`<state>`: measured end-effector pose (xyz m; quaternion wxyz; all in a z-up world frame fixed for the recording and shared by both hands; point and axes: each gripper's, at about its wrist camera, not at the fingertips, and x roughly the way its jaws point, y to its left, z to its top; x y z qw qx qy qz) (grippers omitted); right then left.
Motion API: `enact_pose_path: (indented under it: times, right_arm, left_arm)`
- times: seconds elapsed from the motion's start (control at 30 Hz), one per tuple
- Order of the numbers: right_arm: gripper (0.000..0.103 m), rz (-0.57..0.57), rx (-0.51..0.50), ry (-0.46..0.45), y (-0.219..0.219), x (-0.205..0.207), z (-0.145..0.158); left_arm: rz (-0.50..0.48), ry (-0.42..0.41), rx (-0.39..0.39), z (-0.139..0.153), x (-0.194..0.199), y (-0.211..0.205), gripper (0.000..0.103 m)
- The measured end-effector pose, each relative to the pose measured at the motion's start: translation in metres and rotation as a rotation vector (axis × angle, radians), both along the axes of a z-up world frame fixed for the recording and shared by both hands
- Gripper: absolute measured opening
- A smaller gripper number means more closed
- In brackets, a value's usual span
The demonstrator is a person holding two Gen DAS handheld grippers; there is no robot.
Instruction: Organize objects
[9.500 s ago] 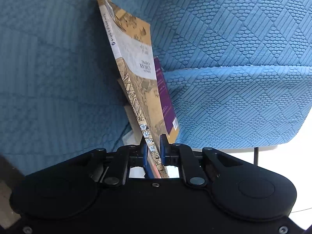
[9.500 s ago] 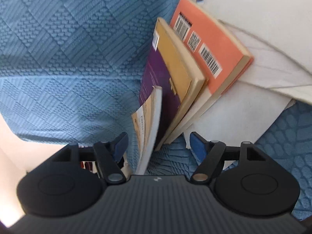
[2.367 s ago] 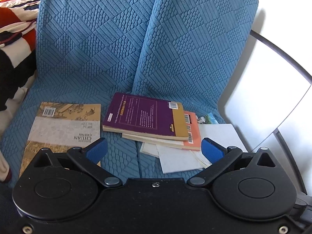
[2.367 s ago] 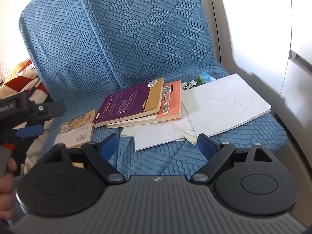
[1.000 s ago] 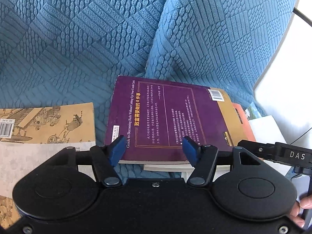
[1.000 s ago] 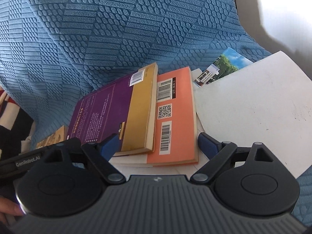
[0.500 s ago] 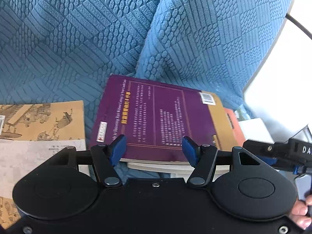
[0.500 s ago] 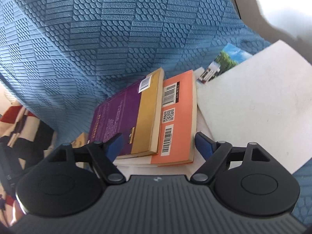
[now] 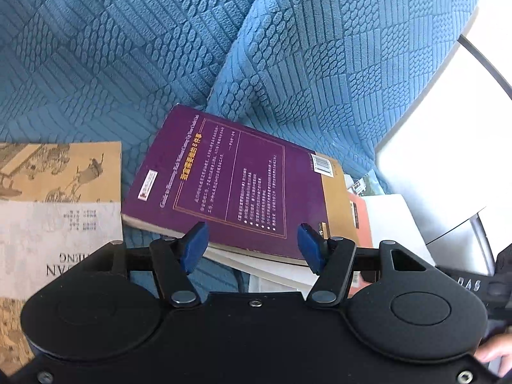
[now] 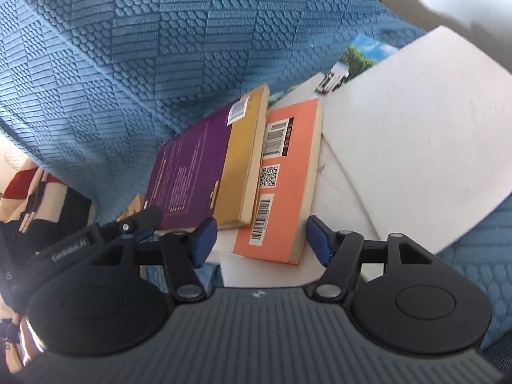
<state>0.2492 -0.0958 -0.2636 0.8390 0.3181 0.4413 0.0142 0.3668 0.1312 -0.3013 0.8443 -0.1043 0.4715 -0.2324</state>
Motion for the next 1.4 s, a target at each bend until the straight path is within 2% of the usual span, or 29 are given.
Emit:
enact_pose_path:
  times: [0.43, 0.6, 0.8, 0.93, 1.13, 1.27, 1.4]
  right_arm:
    - [0.063, 0.071, 0.076, -0.017, 0.017, -0.024, -0.002]
    - [0.063, 0.085, 0.105, -0.036, 0.017, -0.031, -0.005]
    - [0.063, 0.038, 0.168, -0.057, 0.004, -0.030, -0.013]
    - [0.063, 0.011, 0.216, -0.056, -0.005, -0.027, -0.018]
    - [0.063, -0.051, 0.289, -0.094, -0.019, -0.028, -0.020]
    - [0.063, -0.131, 0.294, -0.122, -0.032, -0.023, -0.024]
    - [0.063, -0.157, 0.256, -0.169, -0.042, -0.008, -0.024]
  left_arm:
    - [0.099, 0.046, -0.038, 0.026, -0.025, 0.012, 0.061]
    - [0.205, 0.140, -0.138, 0.019, -0.043, 0.022, 0.062]
    - [0.356, 0.234, -0.260, -0.002, -0.064, 0.031, 0.062]
    - [0.386, 0.272, -0.285, -0.012, -0.069, 0.024, 0.062]
    - [0.418, 0.278, -0.308, -0.017, -0.065, 0.012, 0.062]
    - [0.435, 0.259, -0.307, -0.016, -0.060, 0.006, 0.062]
    - [0.446, 0.236, -0.303, -0.014, -0.055, 0.000, 0.060]
